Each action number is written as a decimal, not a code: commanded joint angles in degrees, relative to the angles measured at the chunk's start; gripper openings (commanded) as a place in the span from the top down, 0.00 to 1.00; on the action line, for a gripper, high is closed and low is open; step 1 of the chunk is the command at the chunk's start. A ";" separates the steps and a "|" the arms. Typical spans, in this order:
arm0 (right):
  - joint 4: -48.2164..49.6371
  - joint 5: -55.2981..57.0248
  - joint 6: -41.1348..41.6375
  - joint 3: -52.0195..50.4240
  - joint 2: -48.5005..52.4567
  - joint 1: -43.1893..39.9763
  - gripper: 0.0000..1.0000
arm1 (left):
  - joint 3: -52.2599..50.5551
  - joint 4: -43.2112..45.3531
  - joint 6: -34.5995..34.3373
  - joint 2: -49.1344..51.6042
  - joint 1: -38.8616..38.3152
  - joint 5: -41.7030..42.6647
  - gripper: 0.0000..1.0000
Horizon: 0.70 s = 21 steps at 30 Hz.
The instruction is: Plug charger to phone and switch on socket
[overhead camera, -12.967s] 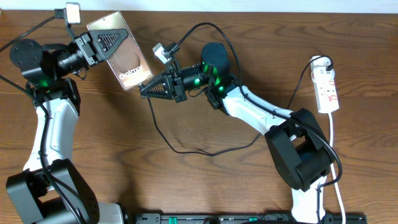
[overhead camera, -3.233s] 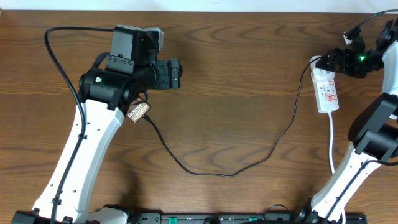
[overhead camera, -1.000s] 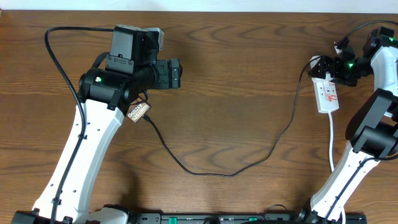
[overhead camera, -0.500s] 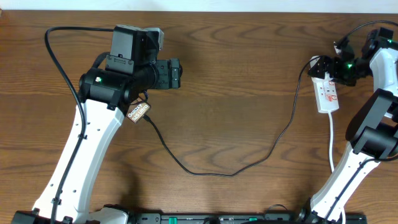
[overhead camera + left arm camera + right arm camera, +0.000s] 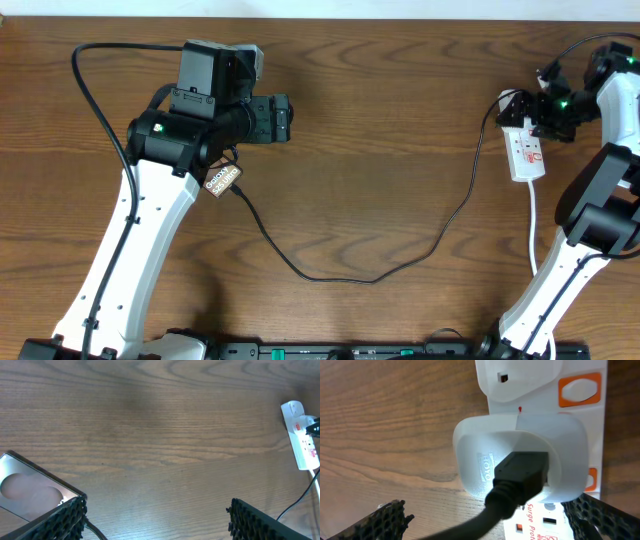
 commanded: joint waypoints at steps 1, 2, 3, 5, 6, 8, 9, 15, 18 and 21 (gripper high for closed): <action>-0.02 -0.04 0.35 1.36 0.76 -0.17 0.01 | 0.92 -0.07 0.96 -0.48 0.04 -0.76 0.11; 0.28 0.22 0.37 1.36 0.74 -0.17 0.01 | 0.92 -0.07 0.96 -0.48 0.04 -0.76 0.11; 0.72 0.46 0.39 1.36 0.74 -0.17 0.01 | 0.92 -0.07 0.94 -0.48 0.04 -0.76 0.11; 0.83 0.46 0.37 1.36 0.76 -0.17 0.01 | 0.92 -0.07 0.96 -0.48 0.04 -0.76 0.11; 0.90 0.46 0.37 1.36 0.76 -0.17 0.01 | 0.92 -0.07 0.96 -0.48 0.04 -0.76 0.11; 0.94 0.48 0.37 1.36 0.76 -0.17 0.01 | 0.92 -0.07 0.96 -0.48 0.04 -0.76 0.11; 0.92 0.48 0.35 1.31 0.76 -0.15 0.01 | 0.90 -0.07 0.94 -0.48 0.04 -0.76 0.11; 2.34 0.15 0.48 -1.49 0.76 0.28 0.01 | 0.90 -0.07 0.96 -0.48 0.04 -0.76 0.11; 2.93 -0.28 0.61 -2.82 0.76 0.96 0.01 | 0.92 -0.07 0.96 -0.48 0.04 -0.76 0.11; 3.15 -0.90 1.03 -3.41 0.76 1.46 0.01 | 0.90 -0.07 0.96 -0.48 0.04 -0.76 0.11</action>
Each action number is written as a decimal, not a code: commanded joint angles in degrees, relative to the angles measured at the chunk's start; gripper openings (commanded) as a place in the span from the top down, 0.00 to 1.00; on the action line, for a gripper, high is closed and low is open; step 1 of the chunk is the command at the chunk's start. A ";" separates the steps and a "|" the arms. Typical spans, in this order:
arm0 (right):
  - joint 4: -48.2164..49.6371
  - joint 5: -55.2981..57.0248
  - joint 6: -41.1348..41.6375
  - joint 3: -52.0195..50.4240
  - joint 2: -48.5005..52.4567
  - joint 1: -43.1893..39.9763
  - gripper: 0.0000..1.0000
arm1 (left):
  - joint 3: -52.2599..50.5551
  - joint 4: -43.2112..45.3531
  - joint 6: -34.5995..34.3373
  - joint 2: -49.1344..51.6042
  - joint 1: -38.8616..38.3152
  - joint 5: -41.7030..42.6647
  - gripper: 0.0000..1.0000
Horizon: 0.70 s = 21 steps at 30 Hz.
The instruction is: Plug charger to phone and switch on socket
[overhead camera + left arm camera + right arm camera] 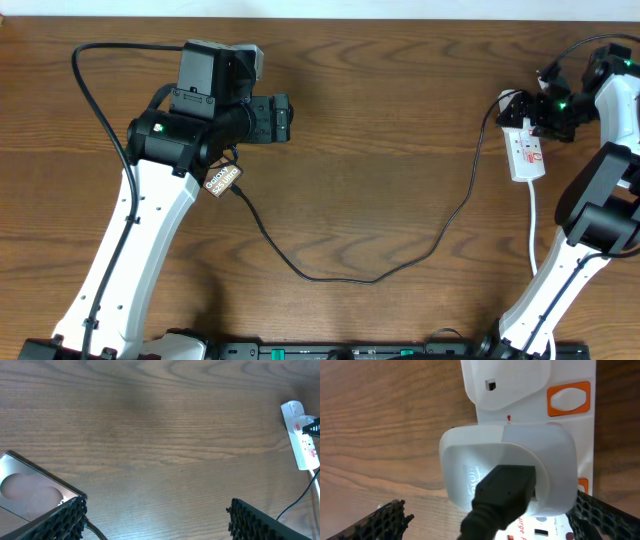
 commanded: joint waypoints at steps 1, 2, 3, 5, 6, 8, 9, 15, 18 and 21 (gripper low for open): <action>-0.02 -1.84 1.05 -1.60 0.61 1.44 0.01 | 0.90 -0.07 0.96 -0.48 0.04 -0.79 0.11; -0.02 -1.84 1.27 -1.62 0.61 1.57 0.01 | 0.90 -0.07 0.96 -0.48 0.04 -0.79 0.11; 0.00 -2.14 1.25 -1.62 0.61 1.66 0.01 | 0.90 -0.07 0.96 -0.48 0.04 -0.79 0.11; 0.17 -3.32 1.25 -1.62 0.61 1.66 0.01 | 0.90 -0.07 0.96 -0.48 0.04 -0.79 0.11; 0.33 -3.91 1.22 -1.62 0.61 1.66 0.01 | 0.90 -0.07 0.96 -0.48 0.04 -0.79 0.11; 0.61 -5.22 1.22 -1.62 0.61 1.66 0.01 | 0.90 -0.07 0.96 -0.48 0.04 -0.79 0.11; 0.98 -6.78 1.25 -1.62 0.61 1.66 0.01 | 0.90 -0.07 0.96 -0.48 0.04 -0.79 0.11; 0.98 -9.99 2.16 -1.62 0.61 1.66 0.01 | 0.90 -0.07 0.96 -0.48 0.04 -0.79 0.11; 0.85 -10.38 2.84 -1.62 0.61 1.66 0.01 | 0.90 -0.07 0.96 -0.48 0.04 -0.79 0.12; 0.72 -10.38 3.39 -1.62 0.61 1.66 0.01 | 0.92 -0.07 0.96 -0.48 0.04 -0.79 0.11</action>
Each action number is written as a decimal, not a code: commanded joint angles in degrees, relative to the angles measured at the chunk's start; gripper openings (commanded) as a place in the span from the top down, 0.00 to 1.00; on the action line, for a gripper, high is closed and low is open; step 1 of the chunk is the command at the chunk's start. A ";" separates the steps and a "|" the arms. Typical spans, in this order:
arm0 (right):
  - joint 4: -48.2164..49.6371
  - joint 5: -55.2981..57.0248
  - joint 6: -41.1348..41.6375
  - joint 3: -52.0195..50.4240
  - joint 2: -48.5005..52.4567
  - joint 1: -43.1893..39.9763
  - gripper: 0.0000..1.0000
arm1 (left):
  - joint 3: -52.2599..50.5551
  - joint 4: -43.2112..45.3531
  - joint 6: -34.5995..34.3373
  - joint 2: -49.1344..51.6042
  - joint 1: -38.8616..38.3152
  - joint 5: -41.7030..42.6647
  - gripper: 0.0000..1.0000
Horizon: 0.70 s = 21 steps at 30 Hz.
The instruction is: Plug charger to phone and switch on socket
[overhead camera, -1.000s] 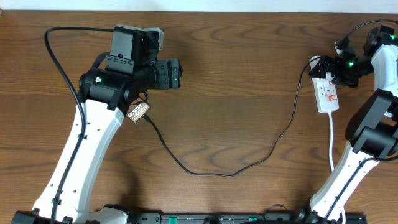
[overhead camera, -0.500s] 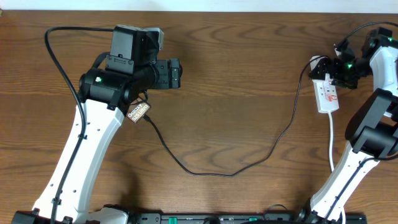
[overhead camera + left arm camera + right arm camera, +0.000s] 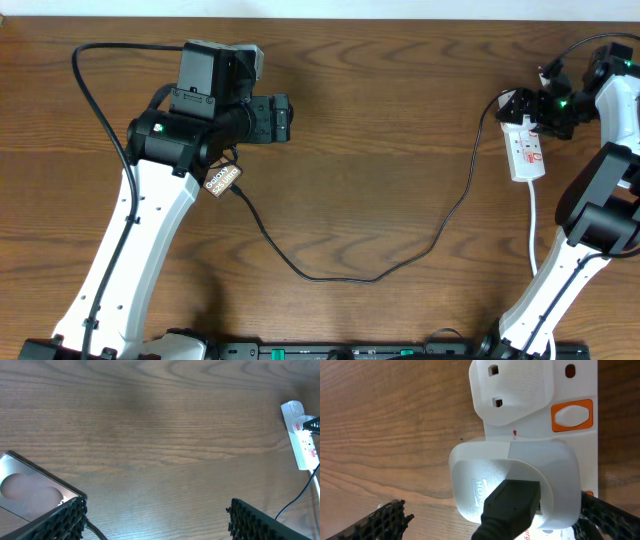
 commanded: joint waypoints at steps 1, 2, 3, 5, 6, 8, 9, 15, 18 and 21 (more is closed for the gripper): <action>-1.14 -7.65 1.79 -1.42 0.61 1.73 0.01 | 0.92 -0.07 0.96 -0.48 0.04 -0.76 0.11; -1.18 -7.63 1.79 -1.42 0.61 1.73 0.01 | 0.90 -0.07 0.96 -0.48 0.04 -0.76 0.11; -1.29 -7.63 1.79 -1.42 0.61 1.73 0.01 | 0.90 -0.04 0.96 -0.48 0.04 -0.76 0.11; -1.38 -7.50 1.79 -1.42 0.61 1.73 0.01 | 0.90 -0.07 0.96 -0.48 0.04 -0.76 0.11; -1.49 -7.43 1.79 -1.42 0.61 1.73 0.01 | 0.92 -0.07 0.96 -0.48 0.04 -0.76 0.11; -1.66 -7.45 1.79 -1.44 0.61 1.73 0.01 | 0.90 -0.07 0.96 -0.48 0.04 -0.76 0.11; -1.79 -7.61 1.79 -1.44 0.61 1.73 0.01 | 0.90 -0.07 0.96 -0.48 0.04 -0.76 0.11; -1.95 -7.67 1.86 -1.46 0.61 2.32 0.01 | 0.90 -0.07 0.96 -0.48 0.04 -0.76 0.11; -1.92 -7.82 2.62 -1.68 0.61 2.95 0.01 | 0.90 -0.07 0.96 -0.48 0.04 -0.76 0.11; -1.51 -8.81 2.71 -2.89 0.61 4.02 0.01 | 0.90 -0.07 0.96 -0.48 0.04 -0.76 0.11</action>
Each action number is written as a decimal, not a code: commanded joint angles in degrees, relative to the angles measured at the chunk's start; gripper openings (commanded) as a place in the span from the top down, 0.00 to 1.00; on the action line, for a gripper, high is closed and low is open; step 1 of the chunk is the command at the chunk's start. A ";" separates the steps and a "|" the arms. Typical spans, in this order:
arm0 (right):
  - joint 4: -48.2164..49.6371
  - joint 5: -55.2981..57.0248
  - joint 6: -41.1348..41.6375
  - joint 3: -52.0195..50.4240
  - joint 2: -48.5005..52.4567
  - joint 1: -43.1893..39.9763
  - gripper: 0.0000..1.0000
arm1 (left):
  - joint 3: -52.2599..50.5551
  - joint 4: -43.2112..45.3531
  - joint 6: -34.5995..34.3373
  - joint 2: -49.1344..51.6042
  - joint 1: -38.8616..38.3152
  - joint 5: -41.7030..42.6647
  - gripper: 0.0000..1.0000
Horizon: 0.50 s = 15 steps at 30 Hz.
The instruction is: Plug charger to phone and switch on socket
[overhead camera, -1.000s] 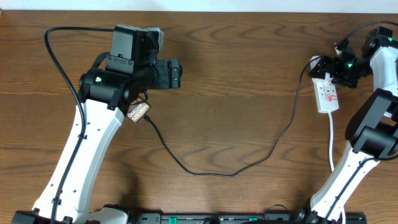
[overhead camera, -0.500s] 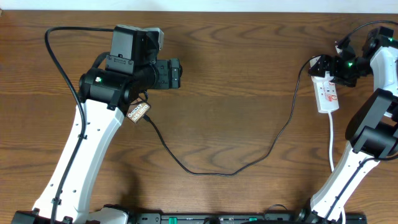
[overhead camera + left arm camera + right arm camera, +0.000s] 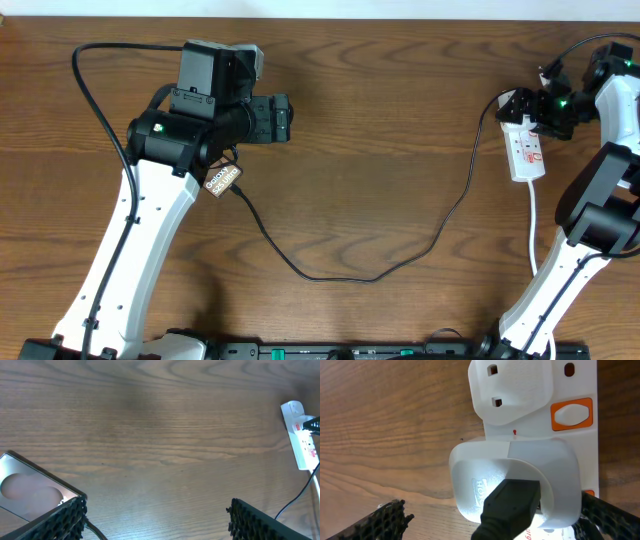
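The white power strip (image 3: 527, 152) lies at the far right, and the white charger (image 3: 515, 477) is plugged into it with its black USB plug (image 3: 512, 505). An orange switch (image 3: 572, 414) sits beside the free socket above the charger. My right gripper (image 3: 495, 522) is open, one finger on each side of the charger. The black cable (image 3: 380, 275) runs across the table to the phone (image 3: 35, 490), which is mostly hidden under my left arm in the overhead view. My left gripper (image 3: 155, 525) is open and holds nothing, its left finger (image 3: 60, 520) right beside the phone.
The wooden table (image 3: 380, 170) carries only the phone, the cable and the strip. The strip's own white lead (image 3: 533, 225) runs toward the front edge beside the right arm's base. A thick black cable (image 3: 95, 95) loops over the left arm.
In the earliest right wrist view the charger filled the middle, with the free socket only partly in view. Then the view shifted along the strip, and now the free socket and its orange switch show more fully. The left arm, phone and cable stayed put.
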 commanded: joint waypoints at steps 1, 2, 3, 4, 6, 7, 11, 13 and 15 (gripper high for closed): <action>-0.87 -8.96 2.05 -3.63 0.63 4.28 0.01 | 0.92 -0.07 0.96 -0.48 0.04 -0.79 0.11; -0.59 -8.96 2.27 -4.13 0.63 4.52 0.01 | 0.92 -0.07 0.96 -0.48 0.04 -0.79 0.11; -0.17 -8.96 2.47 -4.72 0.63 4.70 0.01 | 0.90 -0.07 0.96 -0.48 0.04 -0.79 0.11; 0.44 -8.98 2.67 -5.53 0.63 4.90 0.01 | 0.90 -0.04 0.96 -0.48 0.04 -0.79 0.11; 1.36 -9.05 3.34 -6.84 0.63 5.07 0.01 | 0.92 -0.07 0.96 -0.48 0.04 -0.79 0.11; 2.43 -9.16 3.56 -8.04 0.63 5.29 0.01 | 0.90 -0.04 0.96 -0.48 0.04 -0.79 0.11; 2.71 -8.55 3.78 -8.09 0.50 5.25 0.01 | 0.92 -0.07 0.94 -0.48 0.04 -0.79 0.11; 2.67 -7.08 5.11 -7.56 0.37 4.87 0.01 | 0.90 -0.07 0.96 -0.48 0.04 -0.79 0.11; 2.27 -4.63 6.21 -6.58 0.17 4.17 0.01 | 0.90 -0.07 0.96 -0.48 0.04 -0.79 0.11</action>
